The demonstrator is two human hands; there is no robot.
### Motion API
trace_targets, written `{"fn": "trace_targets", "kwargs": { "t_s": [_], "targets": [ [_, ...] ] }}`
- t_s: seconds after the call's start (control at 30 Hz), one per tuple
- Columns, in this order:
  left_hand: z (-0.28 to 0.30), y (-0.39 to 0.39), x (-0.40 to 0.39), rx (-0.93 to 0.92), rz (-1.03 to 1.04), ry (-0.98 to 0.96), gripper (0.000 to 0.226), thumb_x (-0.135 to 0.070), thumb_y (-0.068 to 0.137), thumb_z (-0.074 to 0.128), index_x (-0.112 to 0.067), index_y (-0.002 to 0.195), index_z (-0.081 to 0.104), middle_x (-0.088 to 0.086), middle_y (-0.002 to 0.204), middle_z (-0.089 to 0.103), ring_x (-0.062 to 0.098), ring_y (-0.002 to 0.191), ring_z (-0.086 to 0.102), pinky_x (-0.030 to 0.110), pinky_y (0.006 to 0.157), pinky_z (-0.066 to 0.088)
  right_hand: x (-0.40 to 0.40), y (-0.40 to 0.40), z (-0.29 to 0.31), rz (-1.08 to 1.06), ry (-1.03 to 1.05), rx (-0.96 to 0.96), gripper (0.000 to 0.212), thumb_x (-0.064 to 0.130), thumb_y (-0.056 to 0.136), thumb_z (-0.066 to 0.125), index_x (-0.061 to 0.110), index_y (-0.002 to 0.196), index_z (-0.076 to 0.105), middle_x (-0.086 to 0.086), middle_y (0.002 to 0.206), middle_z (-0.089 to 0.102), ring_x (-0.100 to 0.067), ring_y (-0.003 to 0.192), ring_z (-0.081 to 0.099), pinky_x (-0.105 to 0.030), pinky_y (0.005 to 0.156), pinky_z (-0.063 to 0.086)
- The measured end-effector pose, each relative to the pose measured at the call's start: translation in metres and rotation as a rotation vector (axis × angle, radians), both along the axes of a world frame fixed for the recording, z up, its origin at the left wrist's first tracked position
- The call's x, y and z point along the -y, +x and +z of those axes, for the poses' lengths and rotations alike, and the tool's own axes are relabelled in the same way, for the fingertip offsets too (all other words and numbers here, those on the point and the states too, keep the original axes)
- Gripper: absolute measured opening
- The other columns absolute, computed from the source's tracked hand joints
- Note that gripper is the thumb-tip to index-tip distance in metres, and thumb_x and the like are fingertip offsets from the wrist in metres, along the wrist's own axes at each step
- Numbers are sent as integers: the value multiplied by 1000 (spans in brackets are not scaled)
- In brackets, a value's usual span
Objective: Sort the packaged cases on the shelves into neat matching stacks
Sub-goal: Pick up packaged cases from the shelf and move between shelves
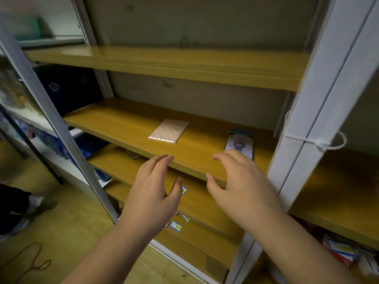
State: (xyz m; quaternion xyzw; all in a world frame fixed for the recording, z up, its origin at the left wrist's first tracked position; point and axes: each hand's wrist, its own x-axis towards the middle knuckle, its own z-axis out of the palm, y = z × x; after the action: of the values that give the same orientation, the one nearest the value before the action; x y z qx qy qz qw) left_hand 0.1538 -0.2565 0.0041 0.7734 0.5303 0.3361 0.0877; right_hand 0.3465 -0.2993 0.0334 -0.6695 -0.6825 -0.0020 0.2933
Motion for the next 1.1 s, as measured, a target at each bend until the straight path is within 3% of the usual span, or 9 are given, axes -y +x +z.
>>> {"fn": "trace_targets", "kwargs": {
  "t_s": [0.07,0.17,0.4,0.5,0.6,0.7,0.83,0.97,1.1],
  "targets": [
    [4,-8,-19,37,21,4,59,-51,91,50,-36,148,41,-27,137,39,-10,126,30,21,102,32,-24,-4,2,-4,-16,12,48,47,91,55,29,136,53,13,130,55,-9,117,50,-24,90,42],
    [7,-20,-45,94,51,-3,53,-46,92,55,-37,144,45,-30,132,37,13,115,56,36,92,52,-49,-11,2,-11,-53,19,48,43,91,58,24,135,55,8,130,56,-14,116,52,-29,93,44],
    [-8,-27,-114,69,30,-104,51,-52,94,55,-37,141,47,-15,140,52,23,97,63,32,83,49,-82,-17,-12,-42,-160,16,52,48,92,55,29,140,48,13,135,50,-7,122,46,-21,95,36],
    [-20,-27,-164,35,55,-148,51,-51,94,55,-30,140,51,-4,136,58,24,110,59,38,84,50,-96,-22,-13,-92,-174,13,52,46,93,55,28,141,47,12,137,49,-8,125,44,-23,100,35],
    [-27,-20,-217,-120,93,-222,65,-60,94,48,-21,146,46,6,140,58,30,123,53,40,96,44,-103,-30,-13,-154,-195,12,53,48,94,53,29,143,45,14,138,46,-6,126,41,-25,105,34],
    [-29,-5,-259,-498,87,-307,89,-78,90,29,-19,156,28,17,151,49,36,134,45,42,106,38,-109,-39,-14,-206,-212,23,54,51,94,50,33,145,41,18,140,43,-3,128,37,-26,109,33],
    [-33,10,-284,-674,30,-332,101,-88,81,25,-21,157,21,26,148,46,42,134,43,45,103,39,-116,-49,-19,-296,-189,24,54,50,94,49,33,145,40,20,139,42,-2,127,36,-24,107,32],
    [-30,5,-298,-603,-31,-286,111,-97,67,38,-16,143,41,25,135,54,40,125,49,41,100,39,-119,-62,-30,-355,-187,18,54,51,93,49,34,144,40,20,138,43,0,125,37,-19,101,31],
    [-21,-4,-311,-366,-58,-364,115,-93,54,63,-16,138,46,21,131,48,43,122,52,42,93,43,-118,-69,-34,-397,-201,81,54,49,93,49,31,143,42,14,136,46,-4,123,40,-23,101,36]
  ]
}}
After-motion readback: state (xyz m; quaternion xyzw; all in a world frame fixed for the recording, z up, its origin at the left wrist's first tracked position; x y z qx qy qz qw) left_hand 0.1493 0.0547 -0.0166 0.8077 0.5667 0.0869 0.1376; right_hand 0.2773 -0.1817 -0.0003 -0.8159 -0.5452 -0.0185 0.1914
